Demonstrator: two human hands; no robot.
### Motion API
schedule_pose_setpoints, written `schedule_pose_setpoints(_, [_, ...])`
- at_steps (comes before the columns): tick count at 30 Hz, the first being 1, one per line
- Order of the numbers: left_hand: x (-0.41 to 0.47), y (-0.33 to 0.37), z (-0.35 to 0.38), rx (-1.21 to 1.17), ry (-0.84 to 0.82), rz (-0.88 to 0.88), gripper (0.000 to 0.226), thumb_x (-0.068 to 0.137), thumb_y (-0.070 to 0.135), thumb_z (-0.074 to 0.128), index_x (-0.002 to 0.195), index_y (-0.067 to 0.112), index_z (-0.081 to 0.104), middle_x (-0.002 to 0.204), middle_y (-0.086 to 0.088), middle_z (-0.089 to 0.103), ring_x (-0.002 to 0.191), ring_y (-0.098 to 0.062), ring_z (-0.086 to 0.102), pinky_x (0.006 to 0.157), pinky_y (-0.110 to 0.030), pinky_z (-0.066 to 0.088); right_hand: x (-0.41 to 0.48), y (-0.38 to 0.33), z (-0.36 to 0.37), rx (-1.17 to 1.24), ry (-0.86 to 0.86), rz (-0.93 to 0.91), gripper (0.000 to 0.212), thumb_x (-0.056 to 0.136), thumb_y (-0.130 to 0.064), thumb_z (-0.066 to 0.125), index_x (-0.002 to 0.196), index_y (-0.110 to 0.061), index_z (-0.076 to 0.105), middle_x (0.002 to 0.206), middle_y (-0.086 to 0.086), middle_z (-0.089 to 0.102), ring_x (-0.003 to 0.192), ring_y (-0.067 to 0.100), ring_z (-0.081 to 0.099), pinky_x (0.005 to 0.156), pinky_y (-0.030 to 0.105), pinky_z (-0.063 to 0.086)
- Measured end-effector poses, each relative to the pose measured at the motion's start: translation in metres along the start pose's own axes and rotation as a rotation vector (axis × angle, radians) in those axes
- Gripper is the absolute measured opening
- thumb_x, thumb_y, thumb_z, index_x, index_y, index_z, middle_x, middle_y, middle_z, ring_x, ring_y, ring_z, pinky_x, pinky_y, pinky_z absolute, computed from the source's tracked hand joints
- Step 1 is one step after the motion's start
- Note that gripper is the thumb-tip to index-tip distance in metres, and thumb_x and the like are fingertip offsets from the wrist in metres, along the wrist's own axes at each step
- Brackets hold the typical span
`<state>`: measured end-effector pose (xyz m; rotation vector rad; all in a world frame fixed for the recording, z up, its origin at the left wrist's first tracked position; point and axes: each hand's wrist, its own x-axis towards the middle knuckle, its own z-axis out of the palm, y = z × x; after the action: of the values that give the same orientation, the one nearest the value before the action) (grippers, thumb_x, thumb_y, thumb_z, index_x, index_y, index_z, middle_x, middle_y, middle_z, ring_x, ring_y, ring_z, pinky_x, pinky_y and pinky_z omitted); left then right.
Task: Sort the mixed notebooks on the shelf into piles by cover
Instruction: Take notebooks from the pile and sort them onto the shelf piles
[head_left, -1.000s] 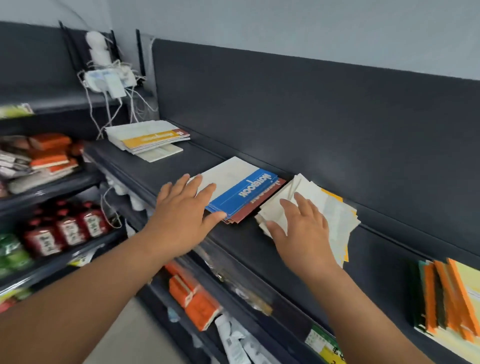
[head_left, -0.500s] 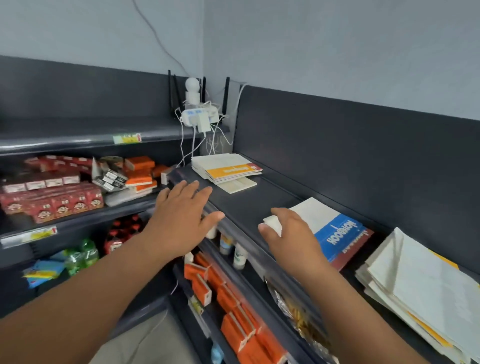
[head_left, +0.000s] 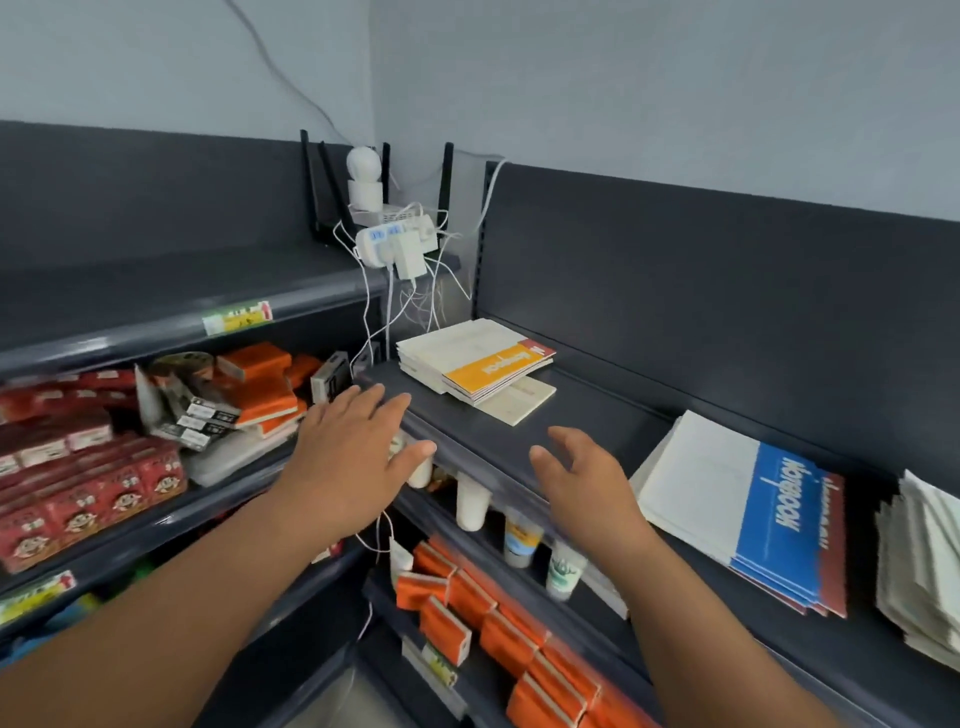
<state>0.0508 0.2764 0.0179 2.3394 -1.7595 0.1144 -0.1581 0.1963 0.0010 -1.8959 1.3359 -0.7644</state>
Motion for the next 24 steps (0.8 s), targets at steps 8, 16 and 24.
schedule_pose_setpoints(8, [0.101,-0.024,0.029,-0.028,0.032,0.043,0.071,0.096,0.062,0.028,0.154,0.023,0.02,0.161,-0.004,0.021,0.148,-0.022,0.016,0.12,-0.04,0.014,0.099,-0.001,0.025,0.052,0.056,0.055,0.05,0.101,-0.035,0.049,0.147,-0.017,0.043,0.146,-0.002,0.05,0.131,0.016,0.049,0.109,0.034,0.04])
schedule_pose_setpoints(16, [0.212,-0.036,0.049,-0.043,0.021,0.065,0.072,0.096,0.06,0.032,0.154,0.02,0.02,0.161,-0.007,0.022,0.148,-0.024,0.017,0.12,-0.04,0.014,0.201,0.004,0.048,0.081,0.021,0.125,0.053,0.101,-0.035,0.049,0.15,-0.016,0.039,0.152,-0.001,0.045,0.136,0.019,0.045,0.109,0.035,0.039])
schedule_pose_setpoints(24, [0.313,-0.046,0.082,-0.06,-0.109,0.142,0.072,0.096,0.06,0.032,0.154,0.019,0.021,0.158,-0.009,0.029,0.146,-0.024,0.024,0.117,-0.04,0.022,0.249,0.004,0.067,0.083,0.081,0.289,0.052,0.102,-0.038,0.047,0.149,-0.019,0.04,0.152,-0.003,0.043,0.089,0.001,0.055,0.056,0.012,0.04])
